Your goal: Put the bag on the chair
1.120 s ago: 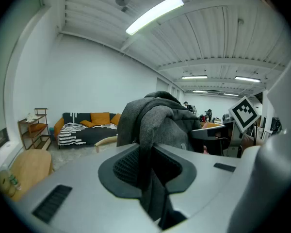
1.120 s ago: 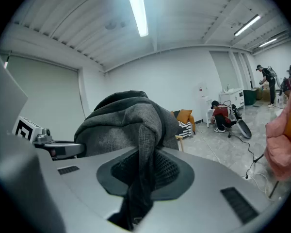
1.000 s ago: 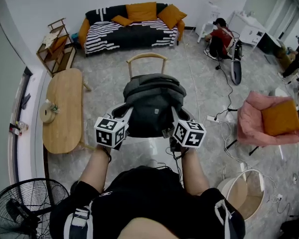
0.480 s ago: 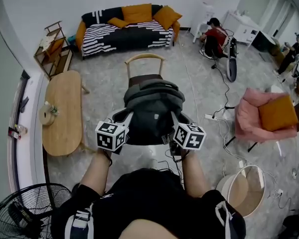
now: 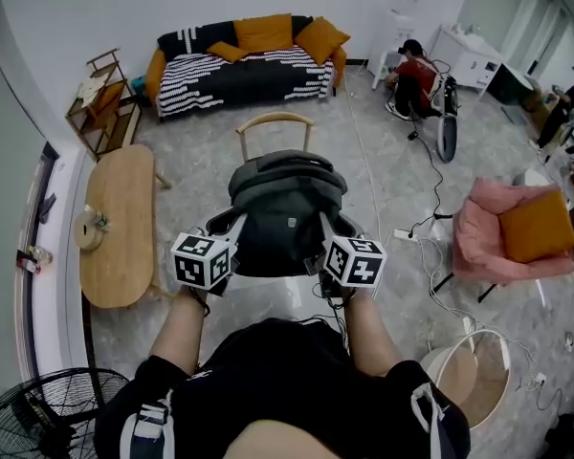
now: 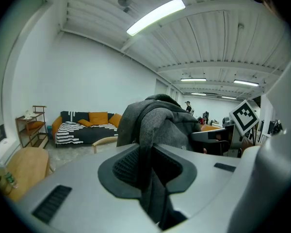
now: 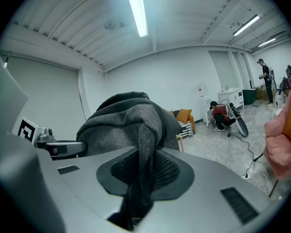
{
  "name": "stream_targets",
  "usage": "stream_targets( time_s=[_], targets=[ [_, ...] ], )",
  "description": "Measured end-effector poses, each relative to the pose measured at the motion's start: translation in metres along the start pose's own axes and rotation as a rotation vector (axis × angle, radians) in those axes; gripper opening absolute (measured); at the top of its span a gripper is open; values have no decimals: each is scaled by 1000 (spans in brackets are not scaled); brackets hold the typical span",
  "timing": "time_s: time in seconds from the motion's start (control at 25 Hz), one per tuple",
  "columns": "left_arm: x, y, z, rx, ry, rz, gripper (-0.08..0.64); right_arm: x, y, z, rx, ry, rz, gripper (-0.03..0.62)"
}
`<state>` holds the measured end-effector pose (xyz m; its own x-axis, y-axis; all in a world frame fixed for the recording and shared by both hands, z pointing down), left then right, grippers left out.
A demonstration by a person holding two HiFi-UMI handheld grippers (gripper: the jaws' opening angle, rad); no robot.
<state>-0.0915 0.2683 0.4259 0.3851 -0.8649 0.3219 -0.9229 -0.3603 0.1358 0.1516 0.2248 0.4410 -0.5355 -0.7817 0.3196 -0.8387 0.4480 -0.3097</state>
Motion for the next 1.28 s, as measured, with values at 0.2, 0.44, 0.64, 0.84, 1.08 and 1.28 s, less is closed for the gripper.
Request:
stream_targets(
  time_s=[0.2,0.44,0.64,0.84,1.08,1.28],
  targets=[
    [31,-9,16,8,-19,28,80,13,-30,20,-8,-14,41,83],
    [68,-18,30,16,-18,44,80,28,-63,40,-5,-23,49,81],
    [92,-7,28,9,-13,32,80,49,-75,43,-6,-13,27,81],
    [130,18,30,-33,-3,-6,80,83,-90,49,7,13,-1,81],
    [193,75,40,-35,26,-65,80,155,-102,62,24,42,-59,81],
    [247,147,71,-34,47,-106,80,237,-97,97,10,48,-99,82]
  ],
)
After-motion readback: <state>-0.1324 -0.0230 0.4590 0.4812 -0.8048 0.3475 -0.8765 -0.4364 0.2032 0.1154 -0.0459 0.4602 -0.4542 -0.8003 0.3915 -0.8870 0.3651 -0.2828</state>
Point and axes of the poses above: the fingertips, and each gripper's own axes: x forward along the fingers, y to its left, z out of its top, the point moved 7 cm from there along -x, backward along the fingers, and after that the axes turned 1 degree about z, right-handed, at the moved point
